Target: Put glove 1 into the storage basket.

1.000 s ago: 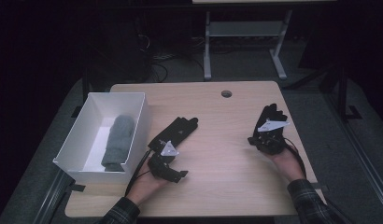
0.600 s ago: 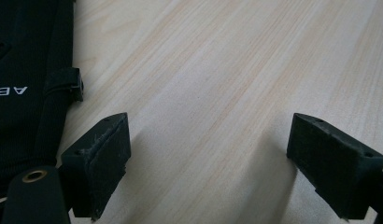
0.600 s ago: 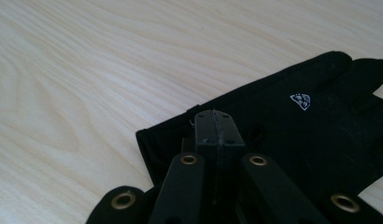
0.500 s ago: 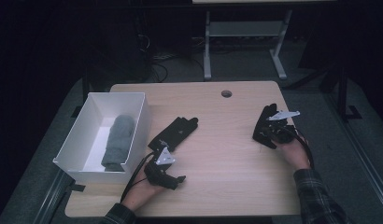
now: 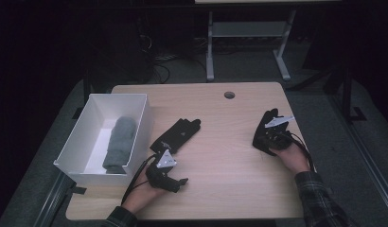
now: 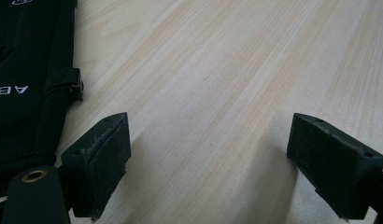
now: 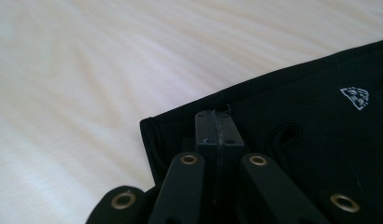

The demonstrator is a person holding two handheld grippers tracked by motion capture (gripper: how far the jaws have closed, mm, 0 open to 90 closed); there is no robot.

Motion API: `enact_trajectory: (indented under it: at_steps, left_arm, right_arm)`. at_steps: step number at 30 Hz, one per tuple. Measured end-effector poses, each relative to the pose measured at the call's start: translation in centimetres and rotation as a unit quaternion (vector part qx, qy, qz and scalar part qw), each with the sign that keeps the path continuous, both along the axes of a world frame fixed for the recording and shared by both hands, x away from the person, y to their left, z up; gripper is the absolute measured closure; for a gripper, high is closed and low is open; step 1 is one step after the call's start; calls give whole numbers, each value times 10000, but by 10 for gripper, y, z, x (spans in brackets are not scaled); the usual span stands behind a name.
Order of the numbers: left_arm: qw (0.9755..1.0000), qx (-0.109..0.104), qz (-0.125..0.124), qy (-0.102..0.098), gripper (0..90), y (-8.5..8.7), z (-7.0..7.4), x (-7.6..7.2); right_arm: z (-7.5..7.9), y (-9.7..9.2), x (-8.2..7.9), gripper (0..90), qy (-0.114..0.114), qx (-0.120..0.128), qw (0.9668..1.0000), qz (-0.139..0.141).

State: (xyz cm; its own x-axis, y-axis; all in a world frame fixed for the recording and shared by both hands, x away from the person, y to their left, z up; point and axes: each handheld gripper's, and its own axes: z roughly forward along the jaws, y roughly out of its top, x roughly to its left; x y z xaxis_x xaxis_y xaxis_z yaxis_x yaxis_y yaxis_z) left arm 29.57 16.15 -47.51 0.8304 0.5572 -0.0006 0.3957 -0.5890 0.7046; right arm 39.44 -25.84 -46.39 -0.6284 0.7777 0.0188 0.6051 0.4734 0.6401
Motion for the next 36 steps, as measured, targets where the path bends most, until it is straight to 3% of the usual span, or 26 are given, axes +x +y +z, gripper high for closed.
enact_trajectory:
  at_steps: [4, 6, 11, 18, 26, 32, 35, 36]
  left_arm:
    - [10000, -2, -3, -9, 129, 0, 0, 0]
    - [10000, -14, -5, -21, 129, 0, 0, 0]
    - [10000, -26, -5, -29, 130, 1, -1, 0]
    - [10000, -64, -39, -43, 130, 2, -1, 0]
    - [10000, -68, -34, -49, 130, 2, -1, -1]
    - [10000, -67, -30, -47, 130, 3, -1, -1]
    - [10000, -66, -33, -52, 130, 3, -1, -1]
    - [10000, -68, -31, -50, 130, 3, -1, -1]
  right_arm:
    - [1, 8, -10, 900, 76, -6, 9997, 227]
    - [2, 18, -22, 900, 126, 33, 9987, 489]
    - [2, 29, -32, 900, 176, 48, 9974, 703]
    - [3, 44, -53, 900, 217, 14, 9931, 1150]
    - [4, 55, -73, 900, 319, 92, 9892, 1426]
    - [5, 64, -86, 900, 398, 90, 9841, 1729]
    - [5, 67, -89, 900, 397, 77, 9831, 1785]
    - [9, 67, -90, 895, 330, 106, 9841, 1740]
